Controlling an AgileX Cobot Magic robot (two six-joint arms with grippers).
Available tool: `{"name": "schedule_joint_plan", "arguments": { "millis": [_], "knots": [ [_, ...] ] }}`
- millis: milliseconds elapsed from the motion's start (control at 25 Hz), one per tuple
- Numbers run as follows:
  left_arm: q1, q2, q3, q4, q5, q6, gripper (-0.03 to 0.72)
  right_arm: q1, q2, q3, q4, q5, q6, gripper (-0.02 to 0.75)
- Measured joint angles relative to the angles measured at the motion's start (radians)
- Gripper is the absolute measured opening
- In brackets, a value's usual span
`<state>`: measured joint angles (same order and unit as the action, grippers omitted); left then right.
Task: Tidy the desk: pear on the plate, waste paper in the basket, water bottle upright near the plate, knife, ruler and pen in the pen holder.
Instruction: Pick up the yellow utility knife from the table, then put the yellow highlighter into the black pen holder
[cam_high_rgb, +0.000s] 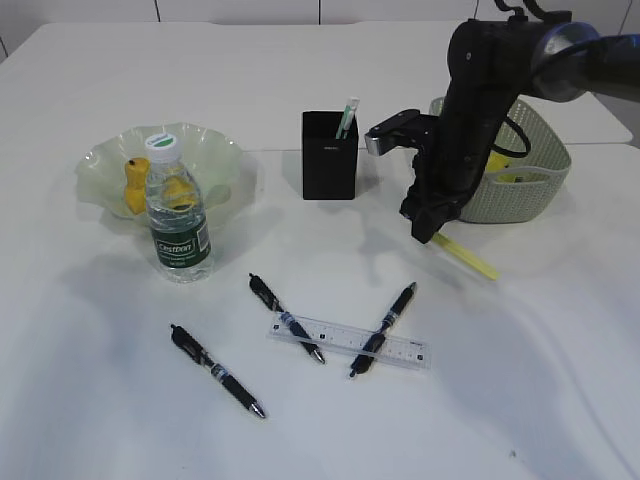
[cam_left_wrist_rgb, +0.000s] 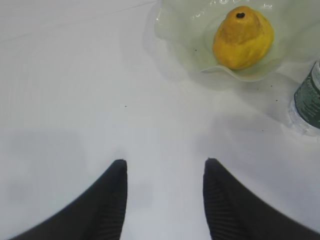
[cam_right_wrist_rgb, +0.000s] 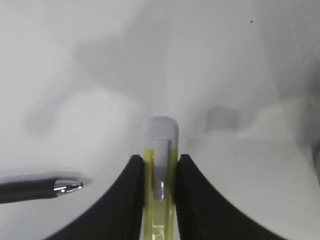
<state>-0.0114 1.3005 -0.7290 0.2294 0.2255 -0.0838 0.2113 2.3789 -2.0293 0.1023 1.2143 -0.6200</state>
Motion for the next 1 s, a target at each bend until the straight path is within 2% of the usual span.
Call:
{"name": "schedule_joint_plan", "arguments": {
  "millis": [200,600,1000],
  "knots": [
    [0.000,0.000,0.000,0.000,-0.002,0.000,0.348,0.000,0.000,-0.050,0.016,0.004,0.038,0.139],
    [0.000,0.000,0.000,0.000,-0.004,0.000,0.348,0.000,0.000,-0.174,0.147,-0.003,0.045,0.138],
    [0.000,0.000,0.000,0.000,-0.025,0.000,0.348,0.000,0.002,-0.191,0.226,-0.214,0.039,0.138]
  ]
}}
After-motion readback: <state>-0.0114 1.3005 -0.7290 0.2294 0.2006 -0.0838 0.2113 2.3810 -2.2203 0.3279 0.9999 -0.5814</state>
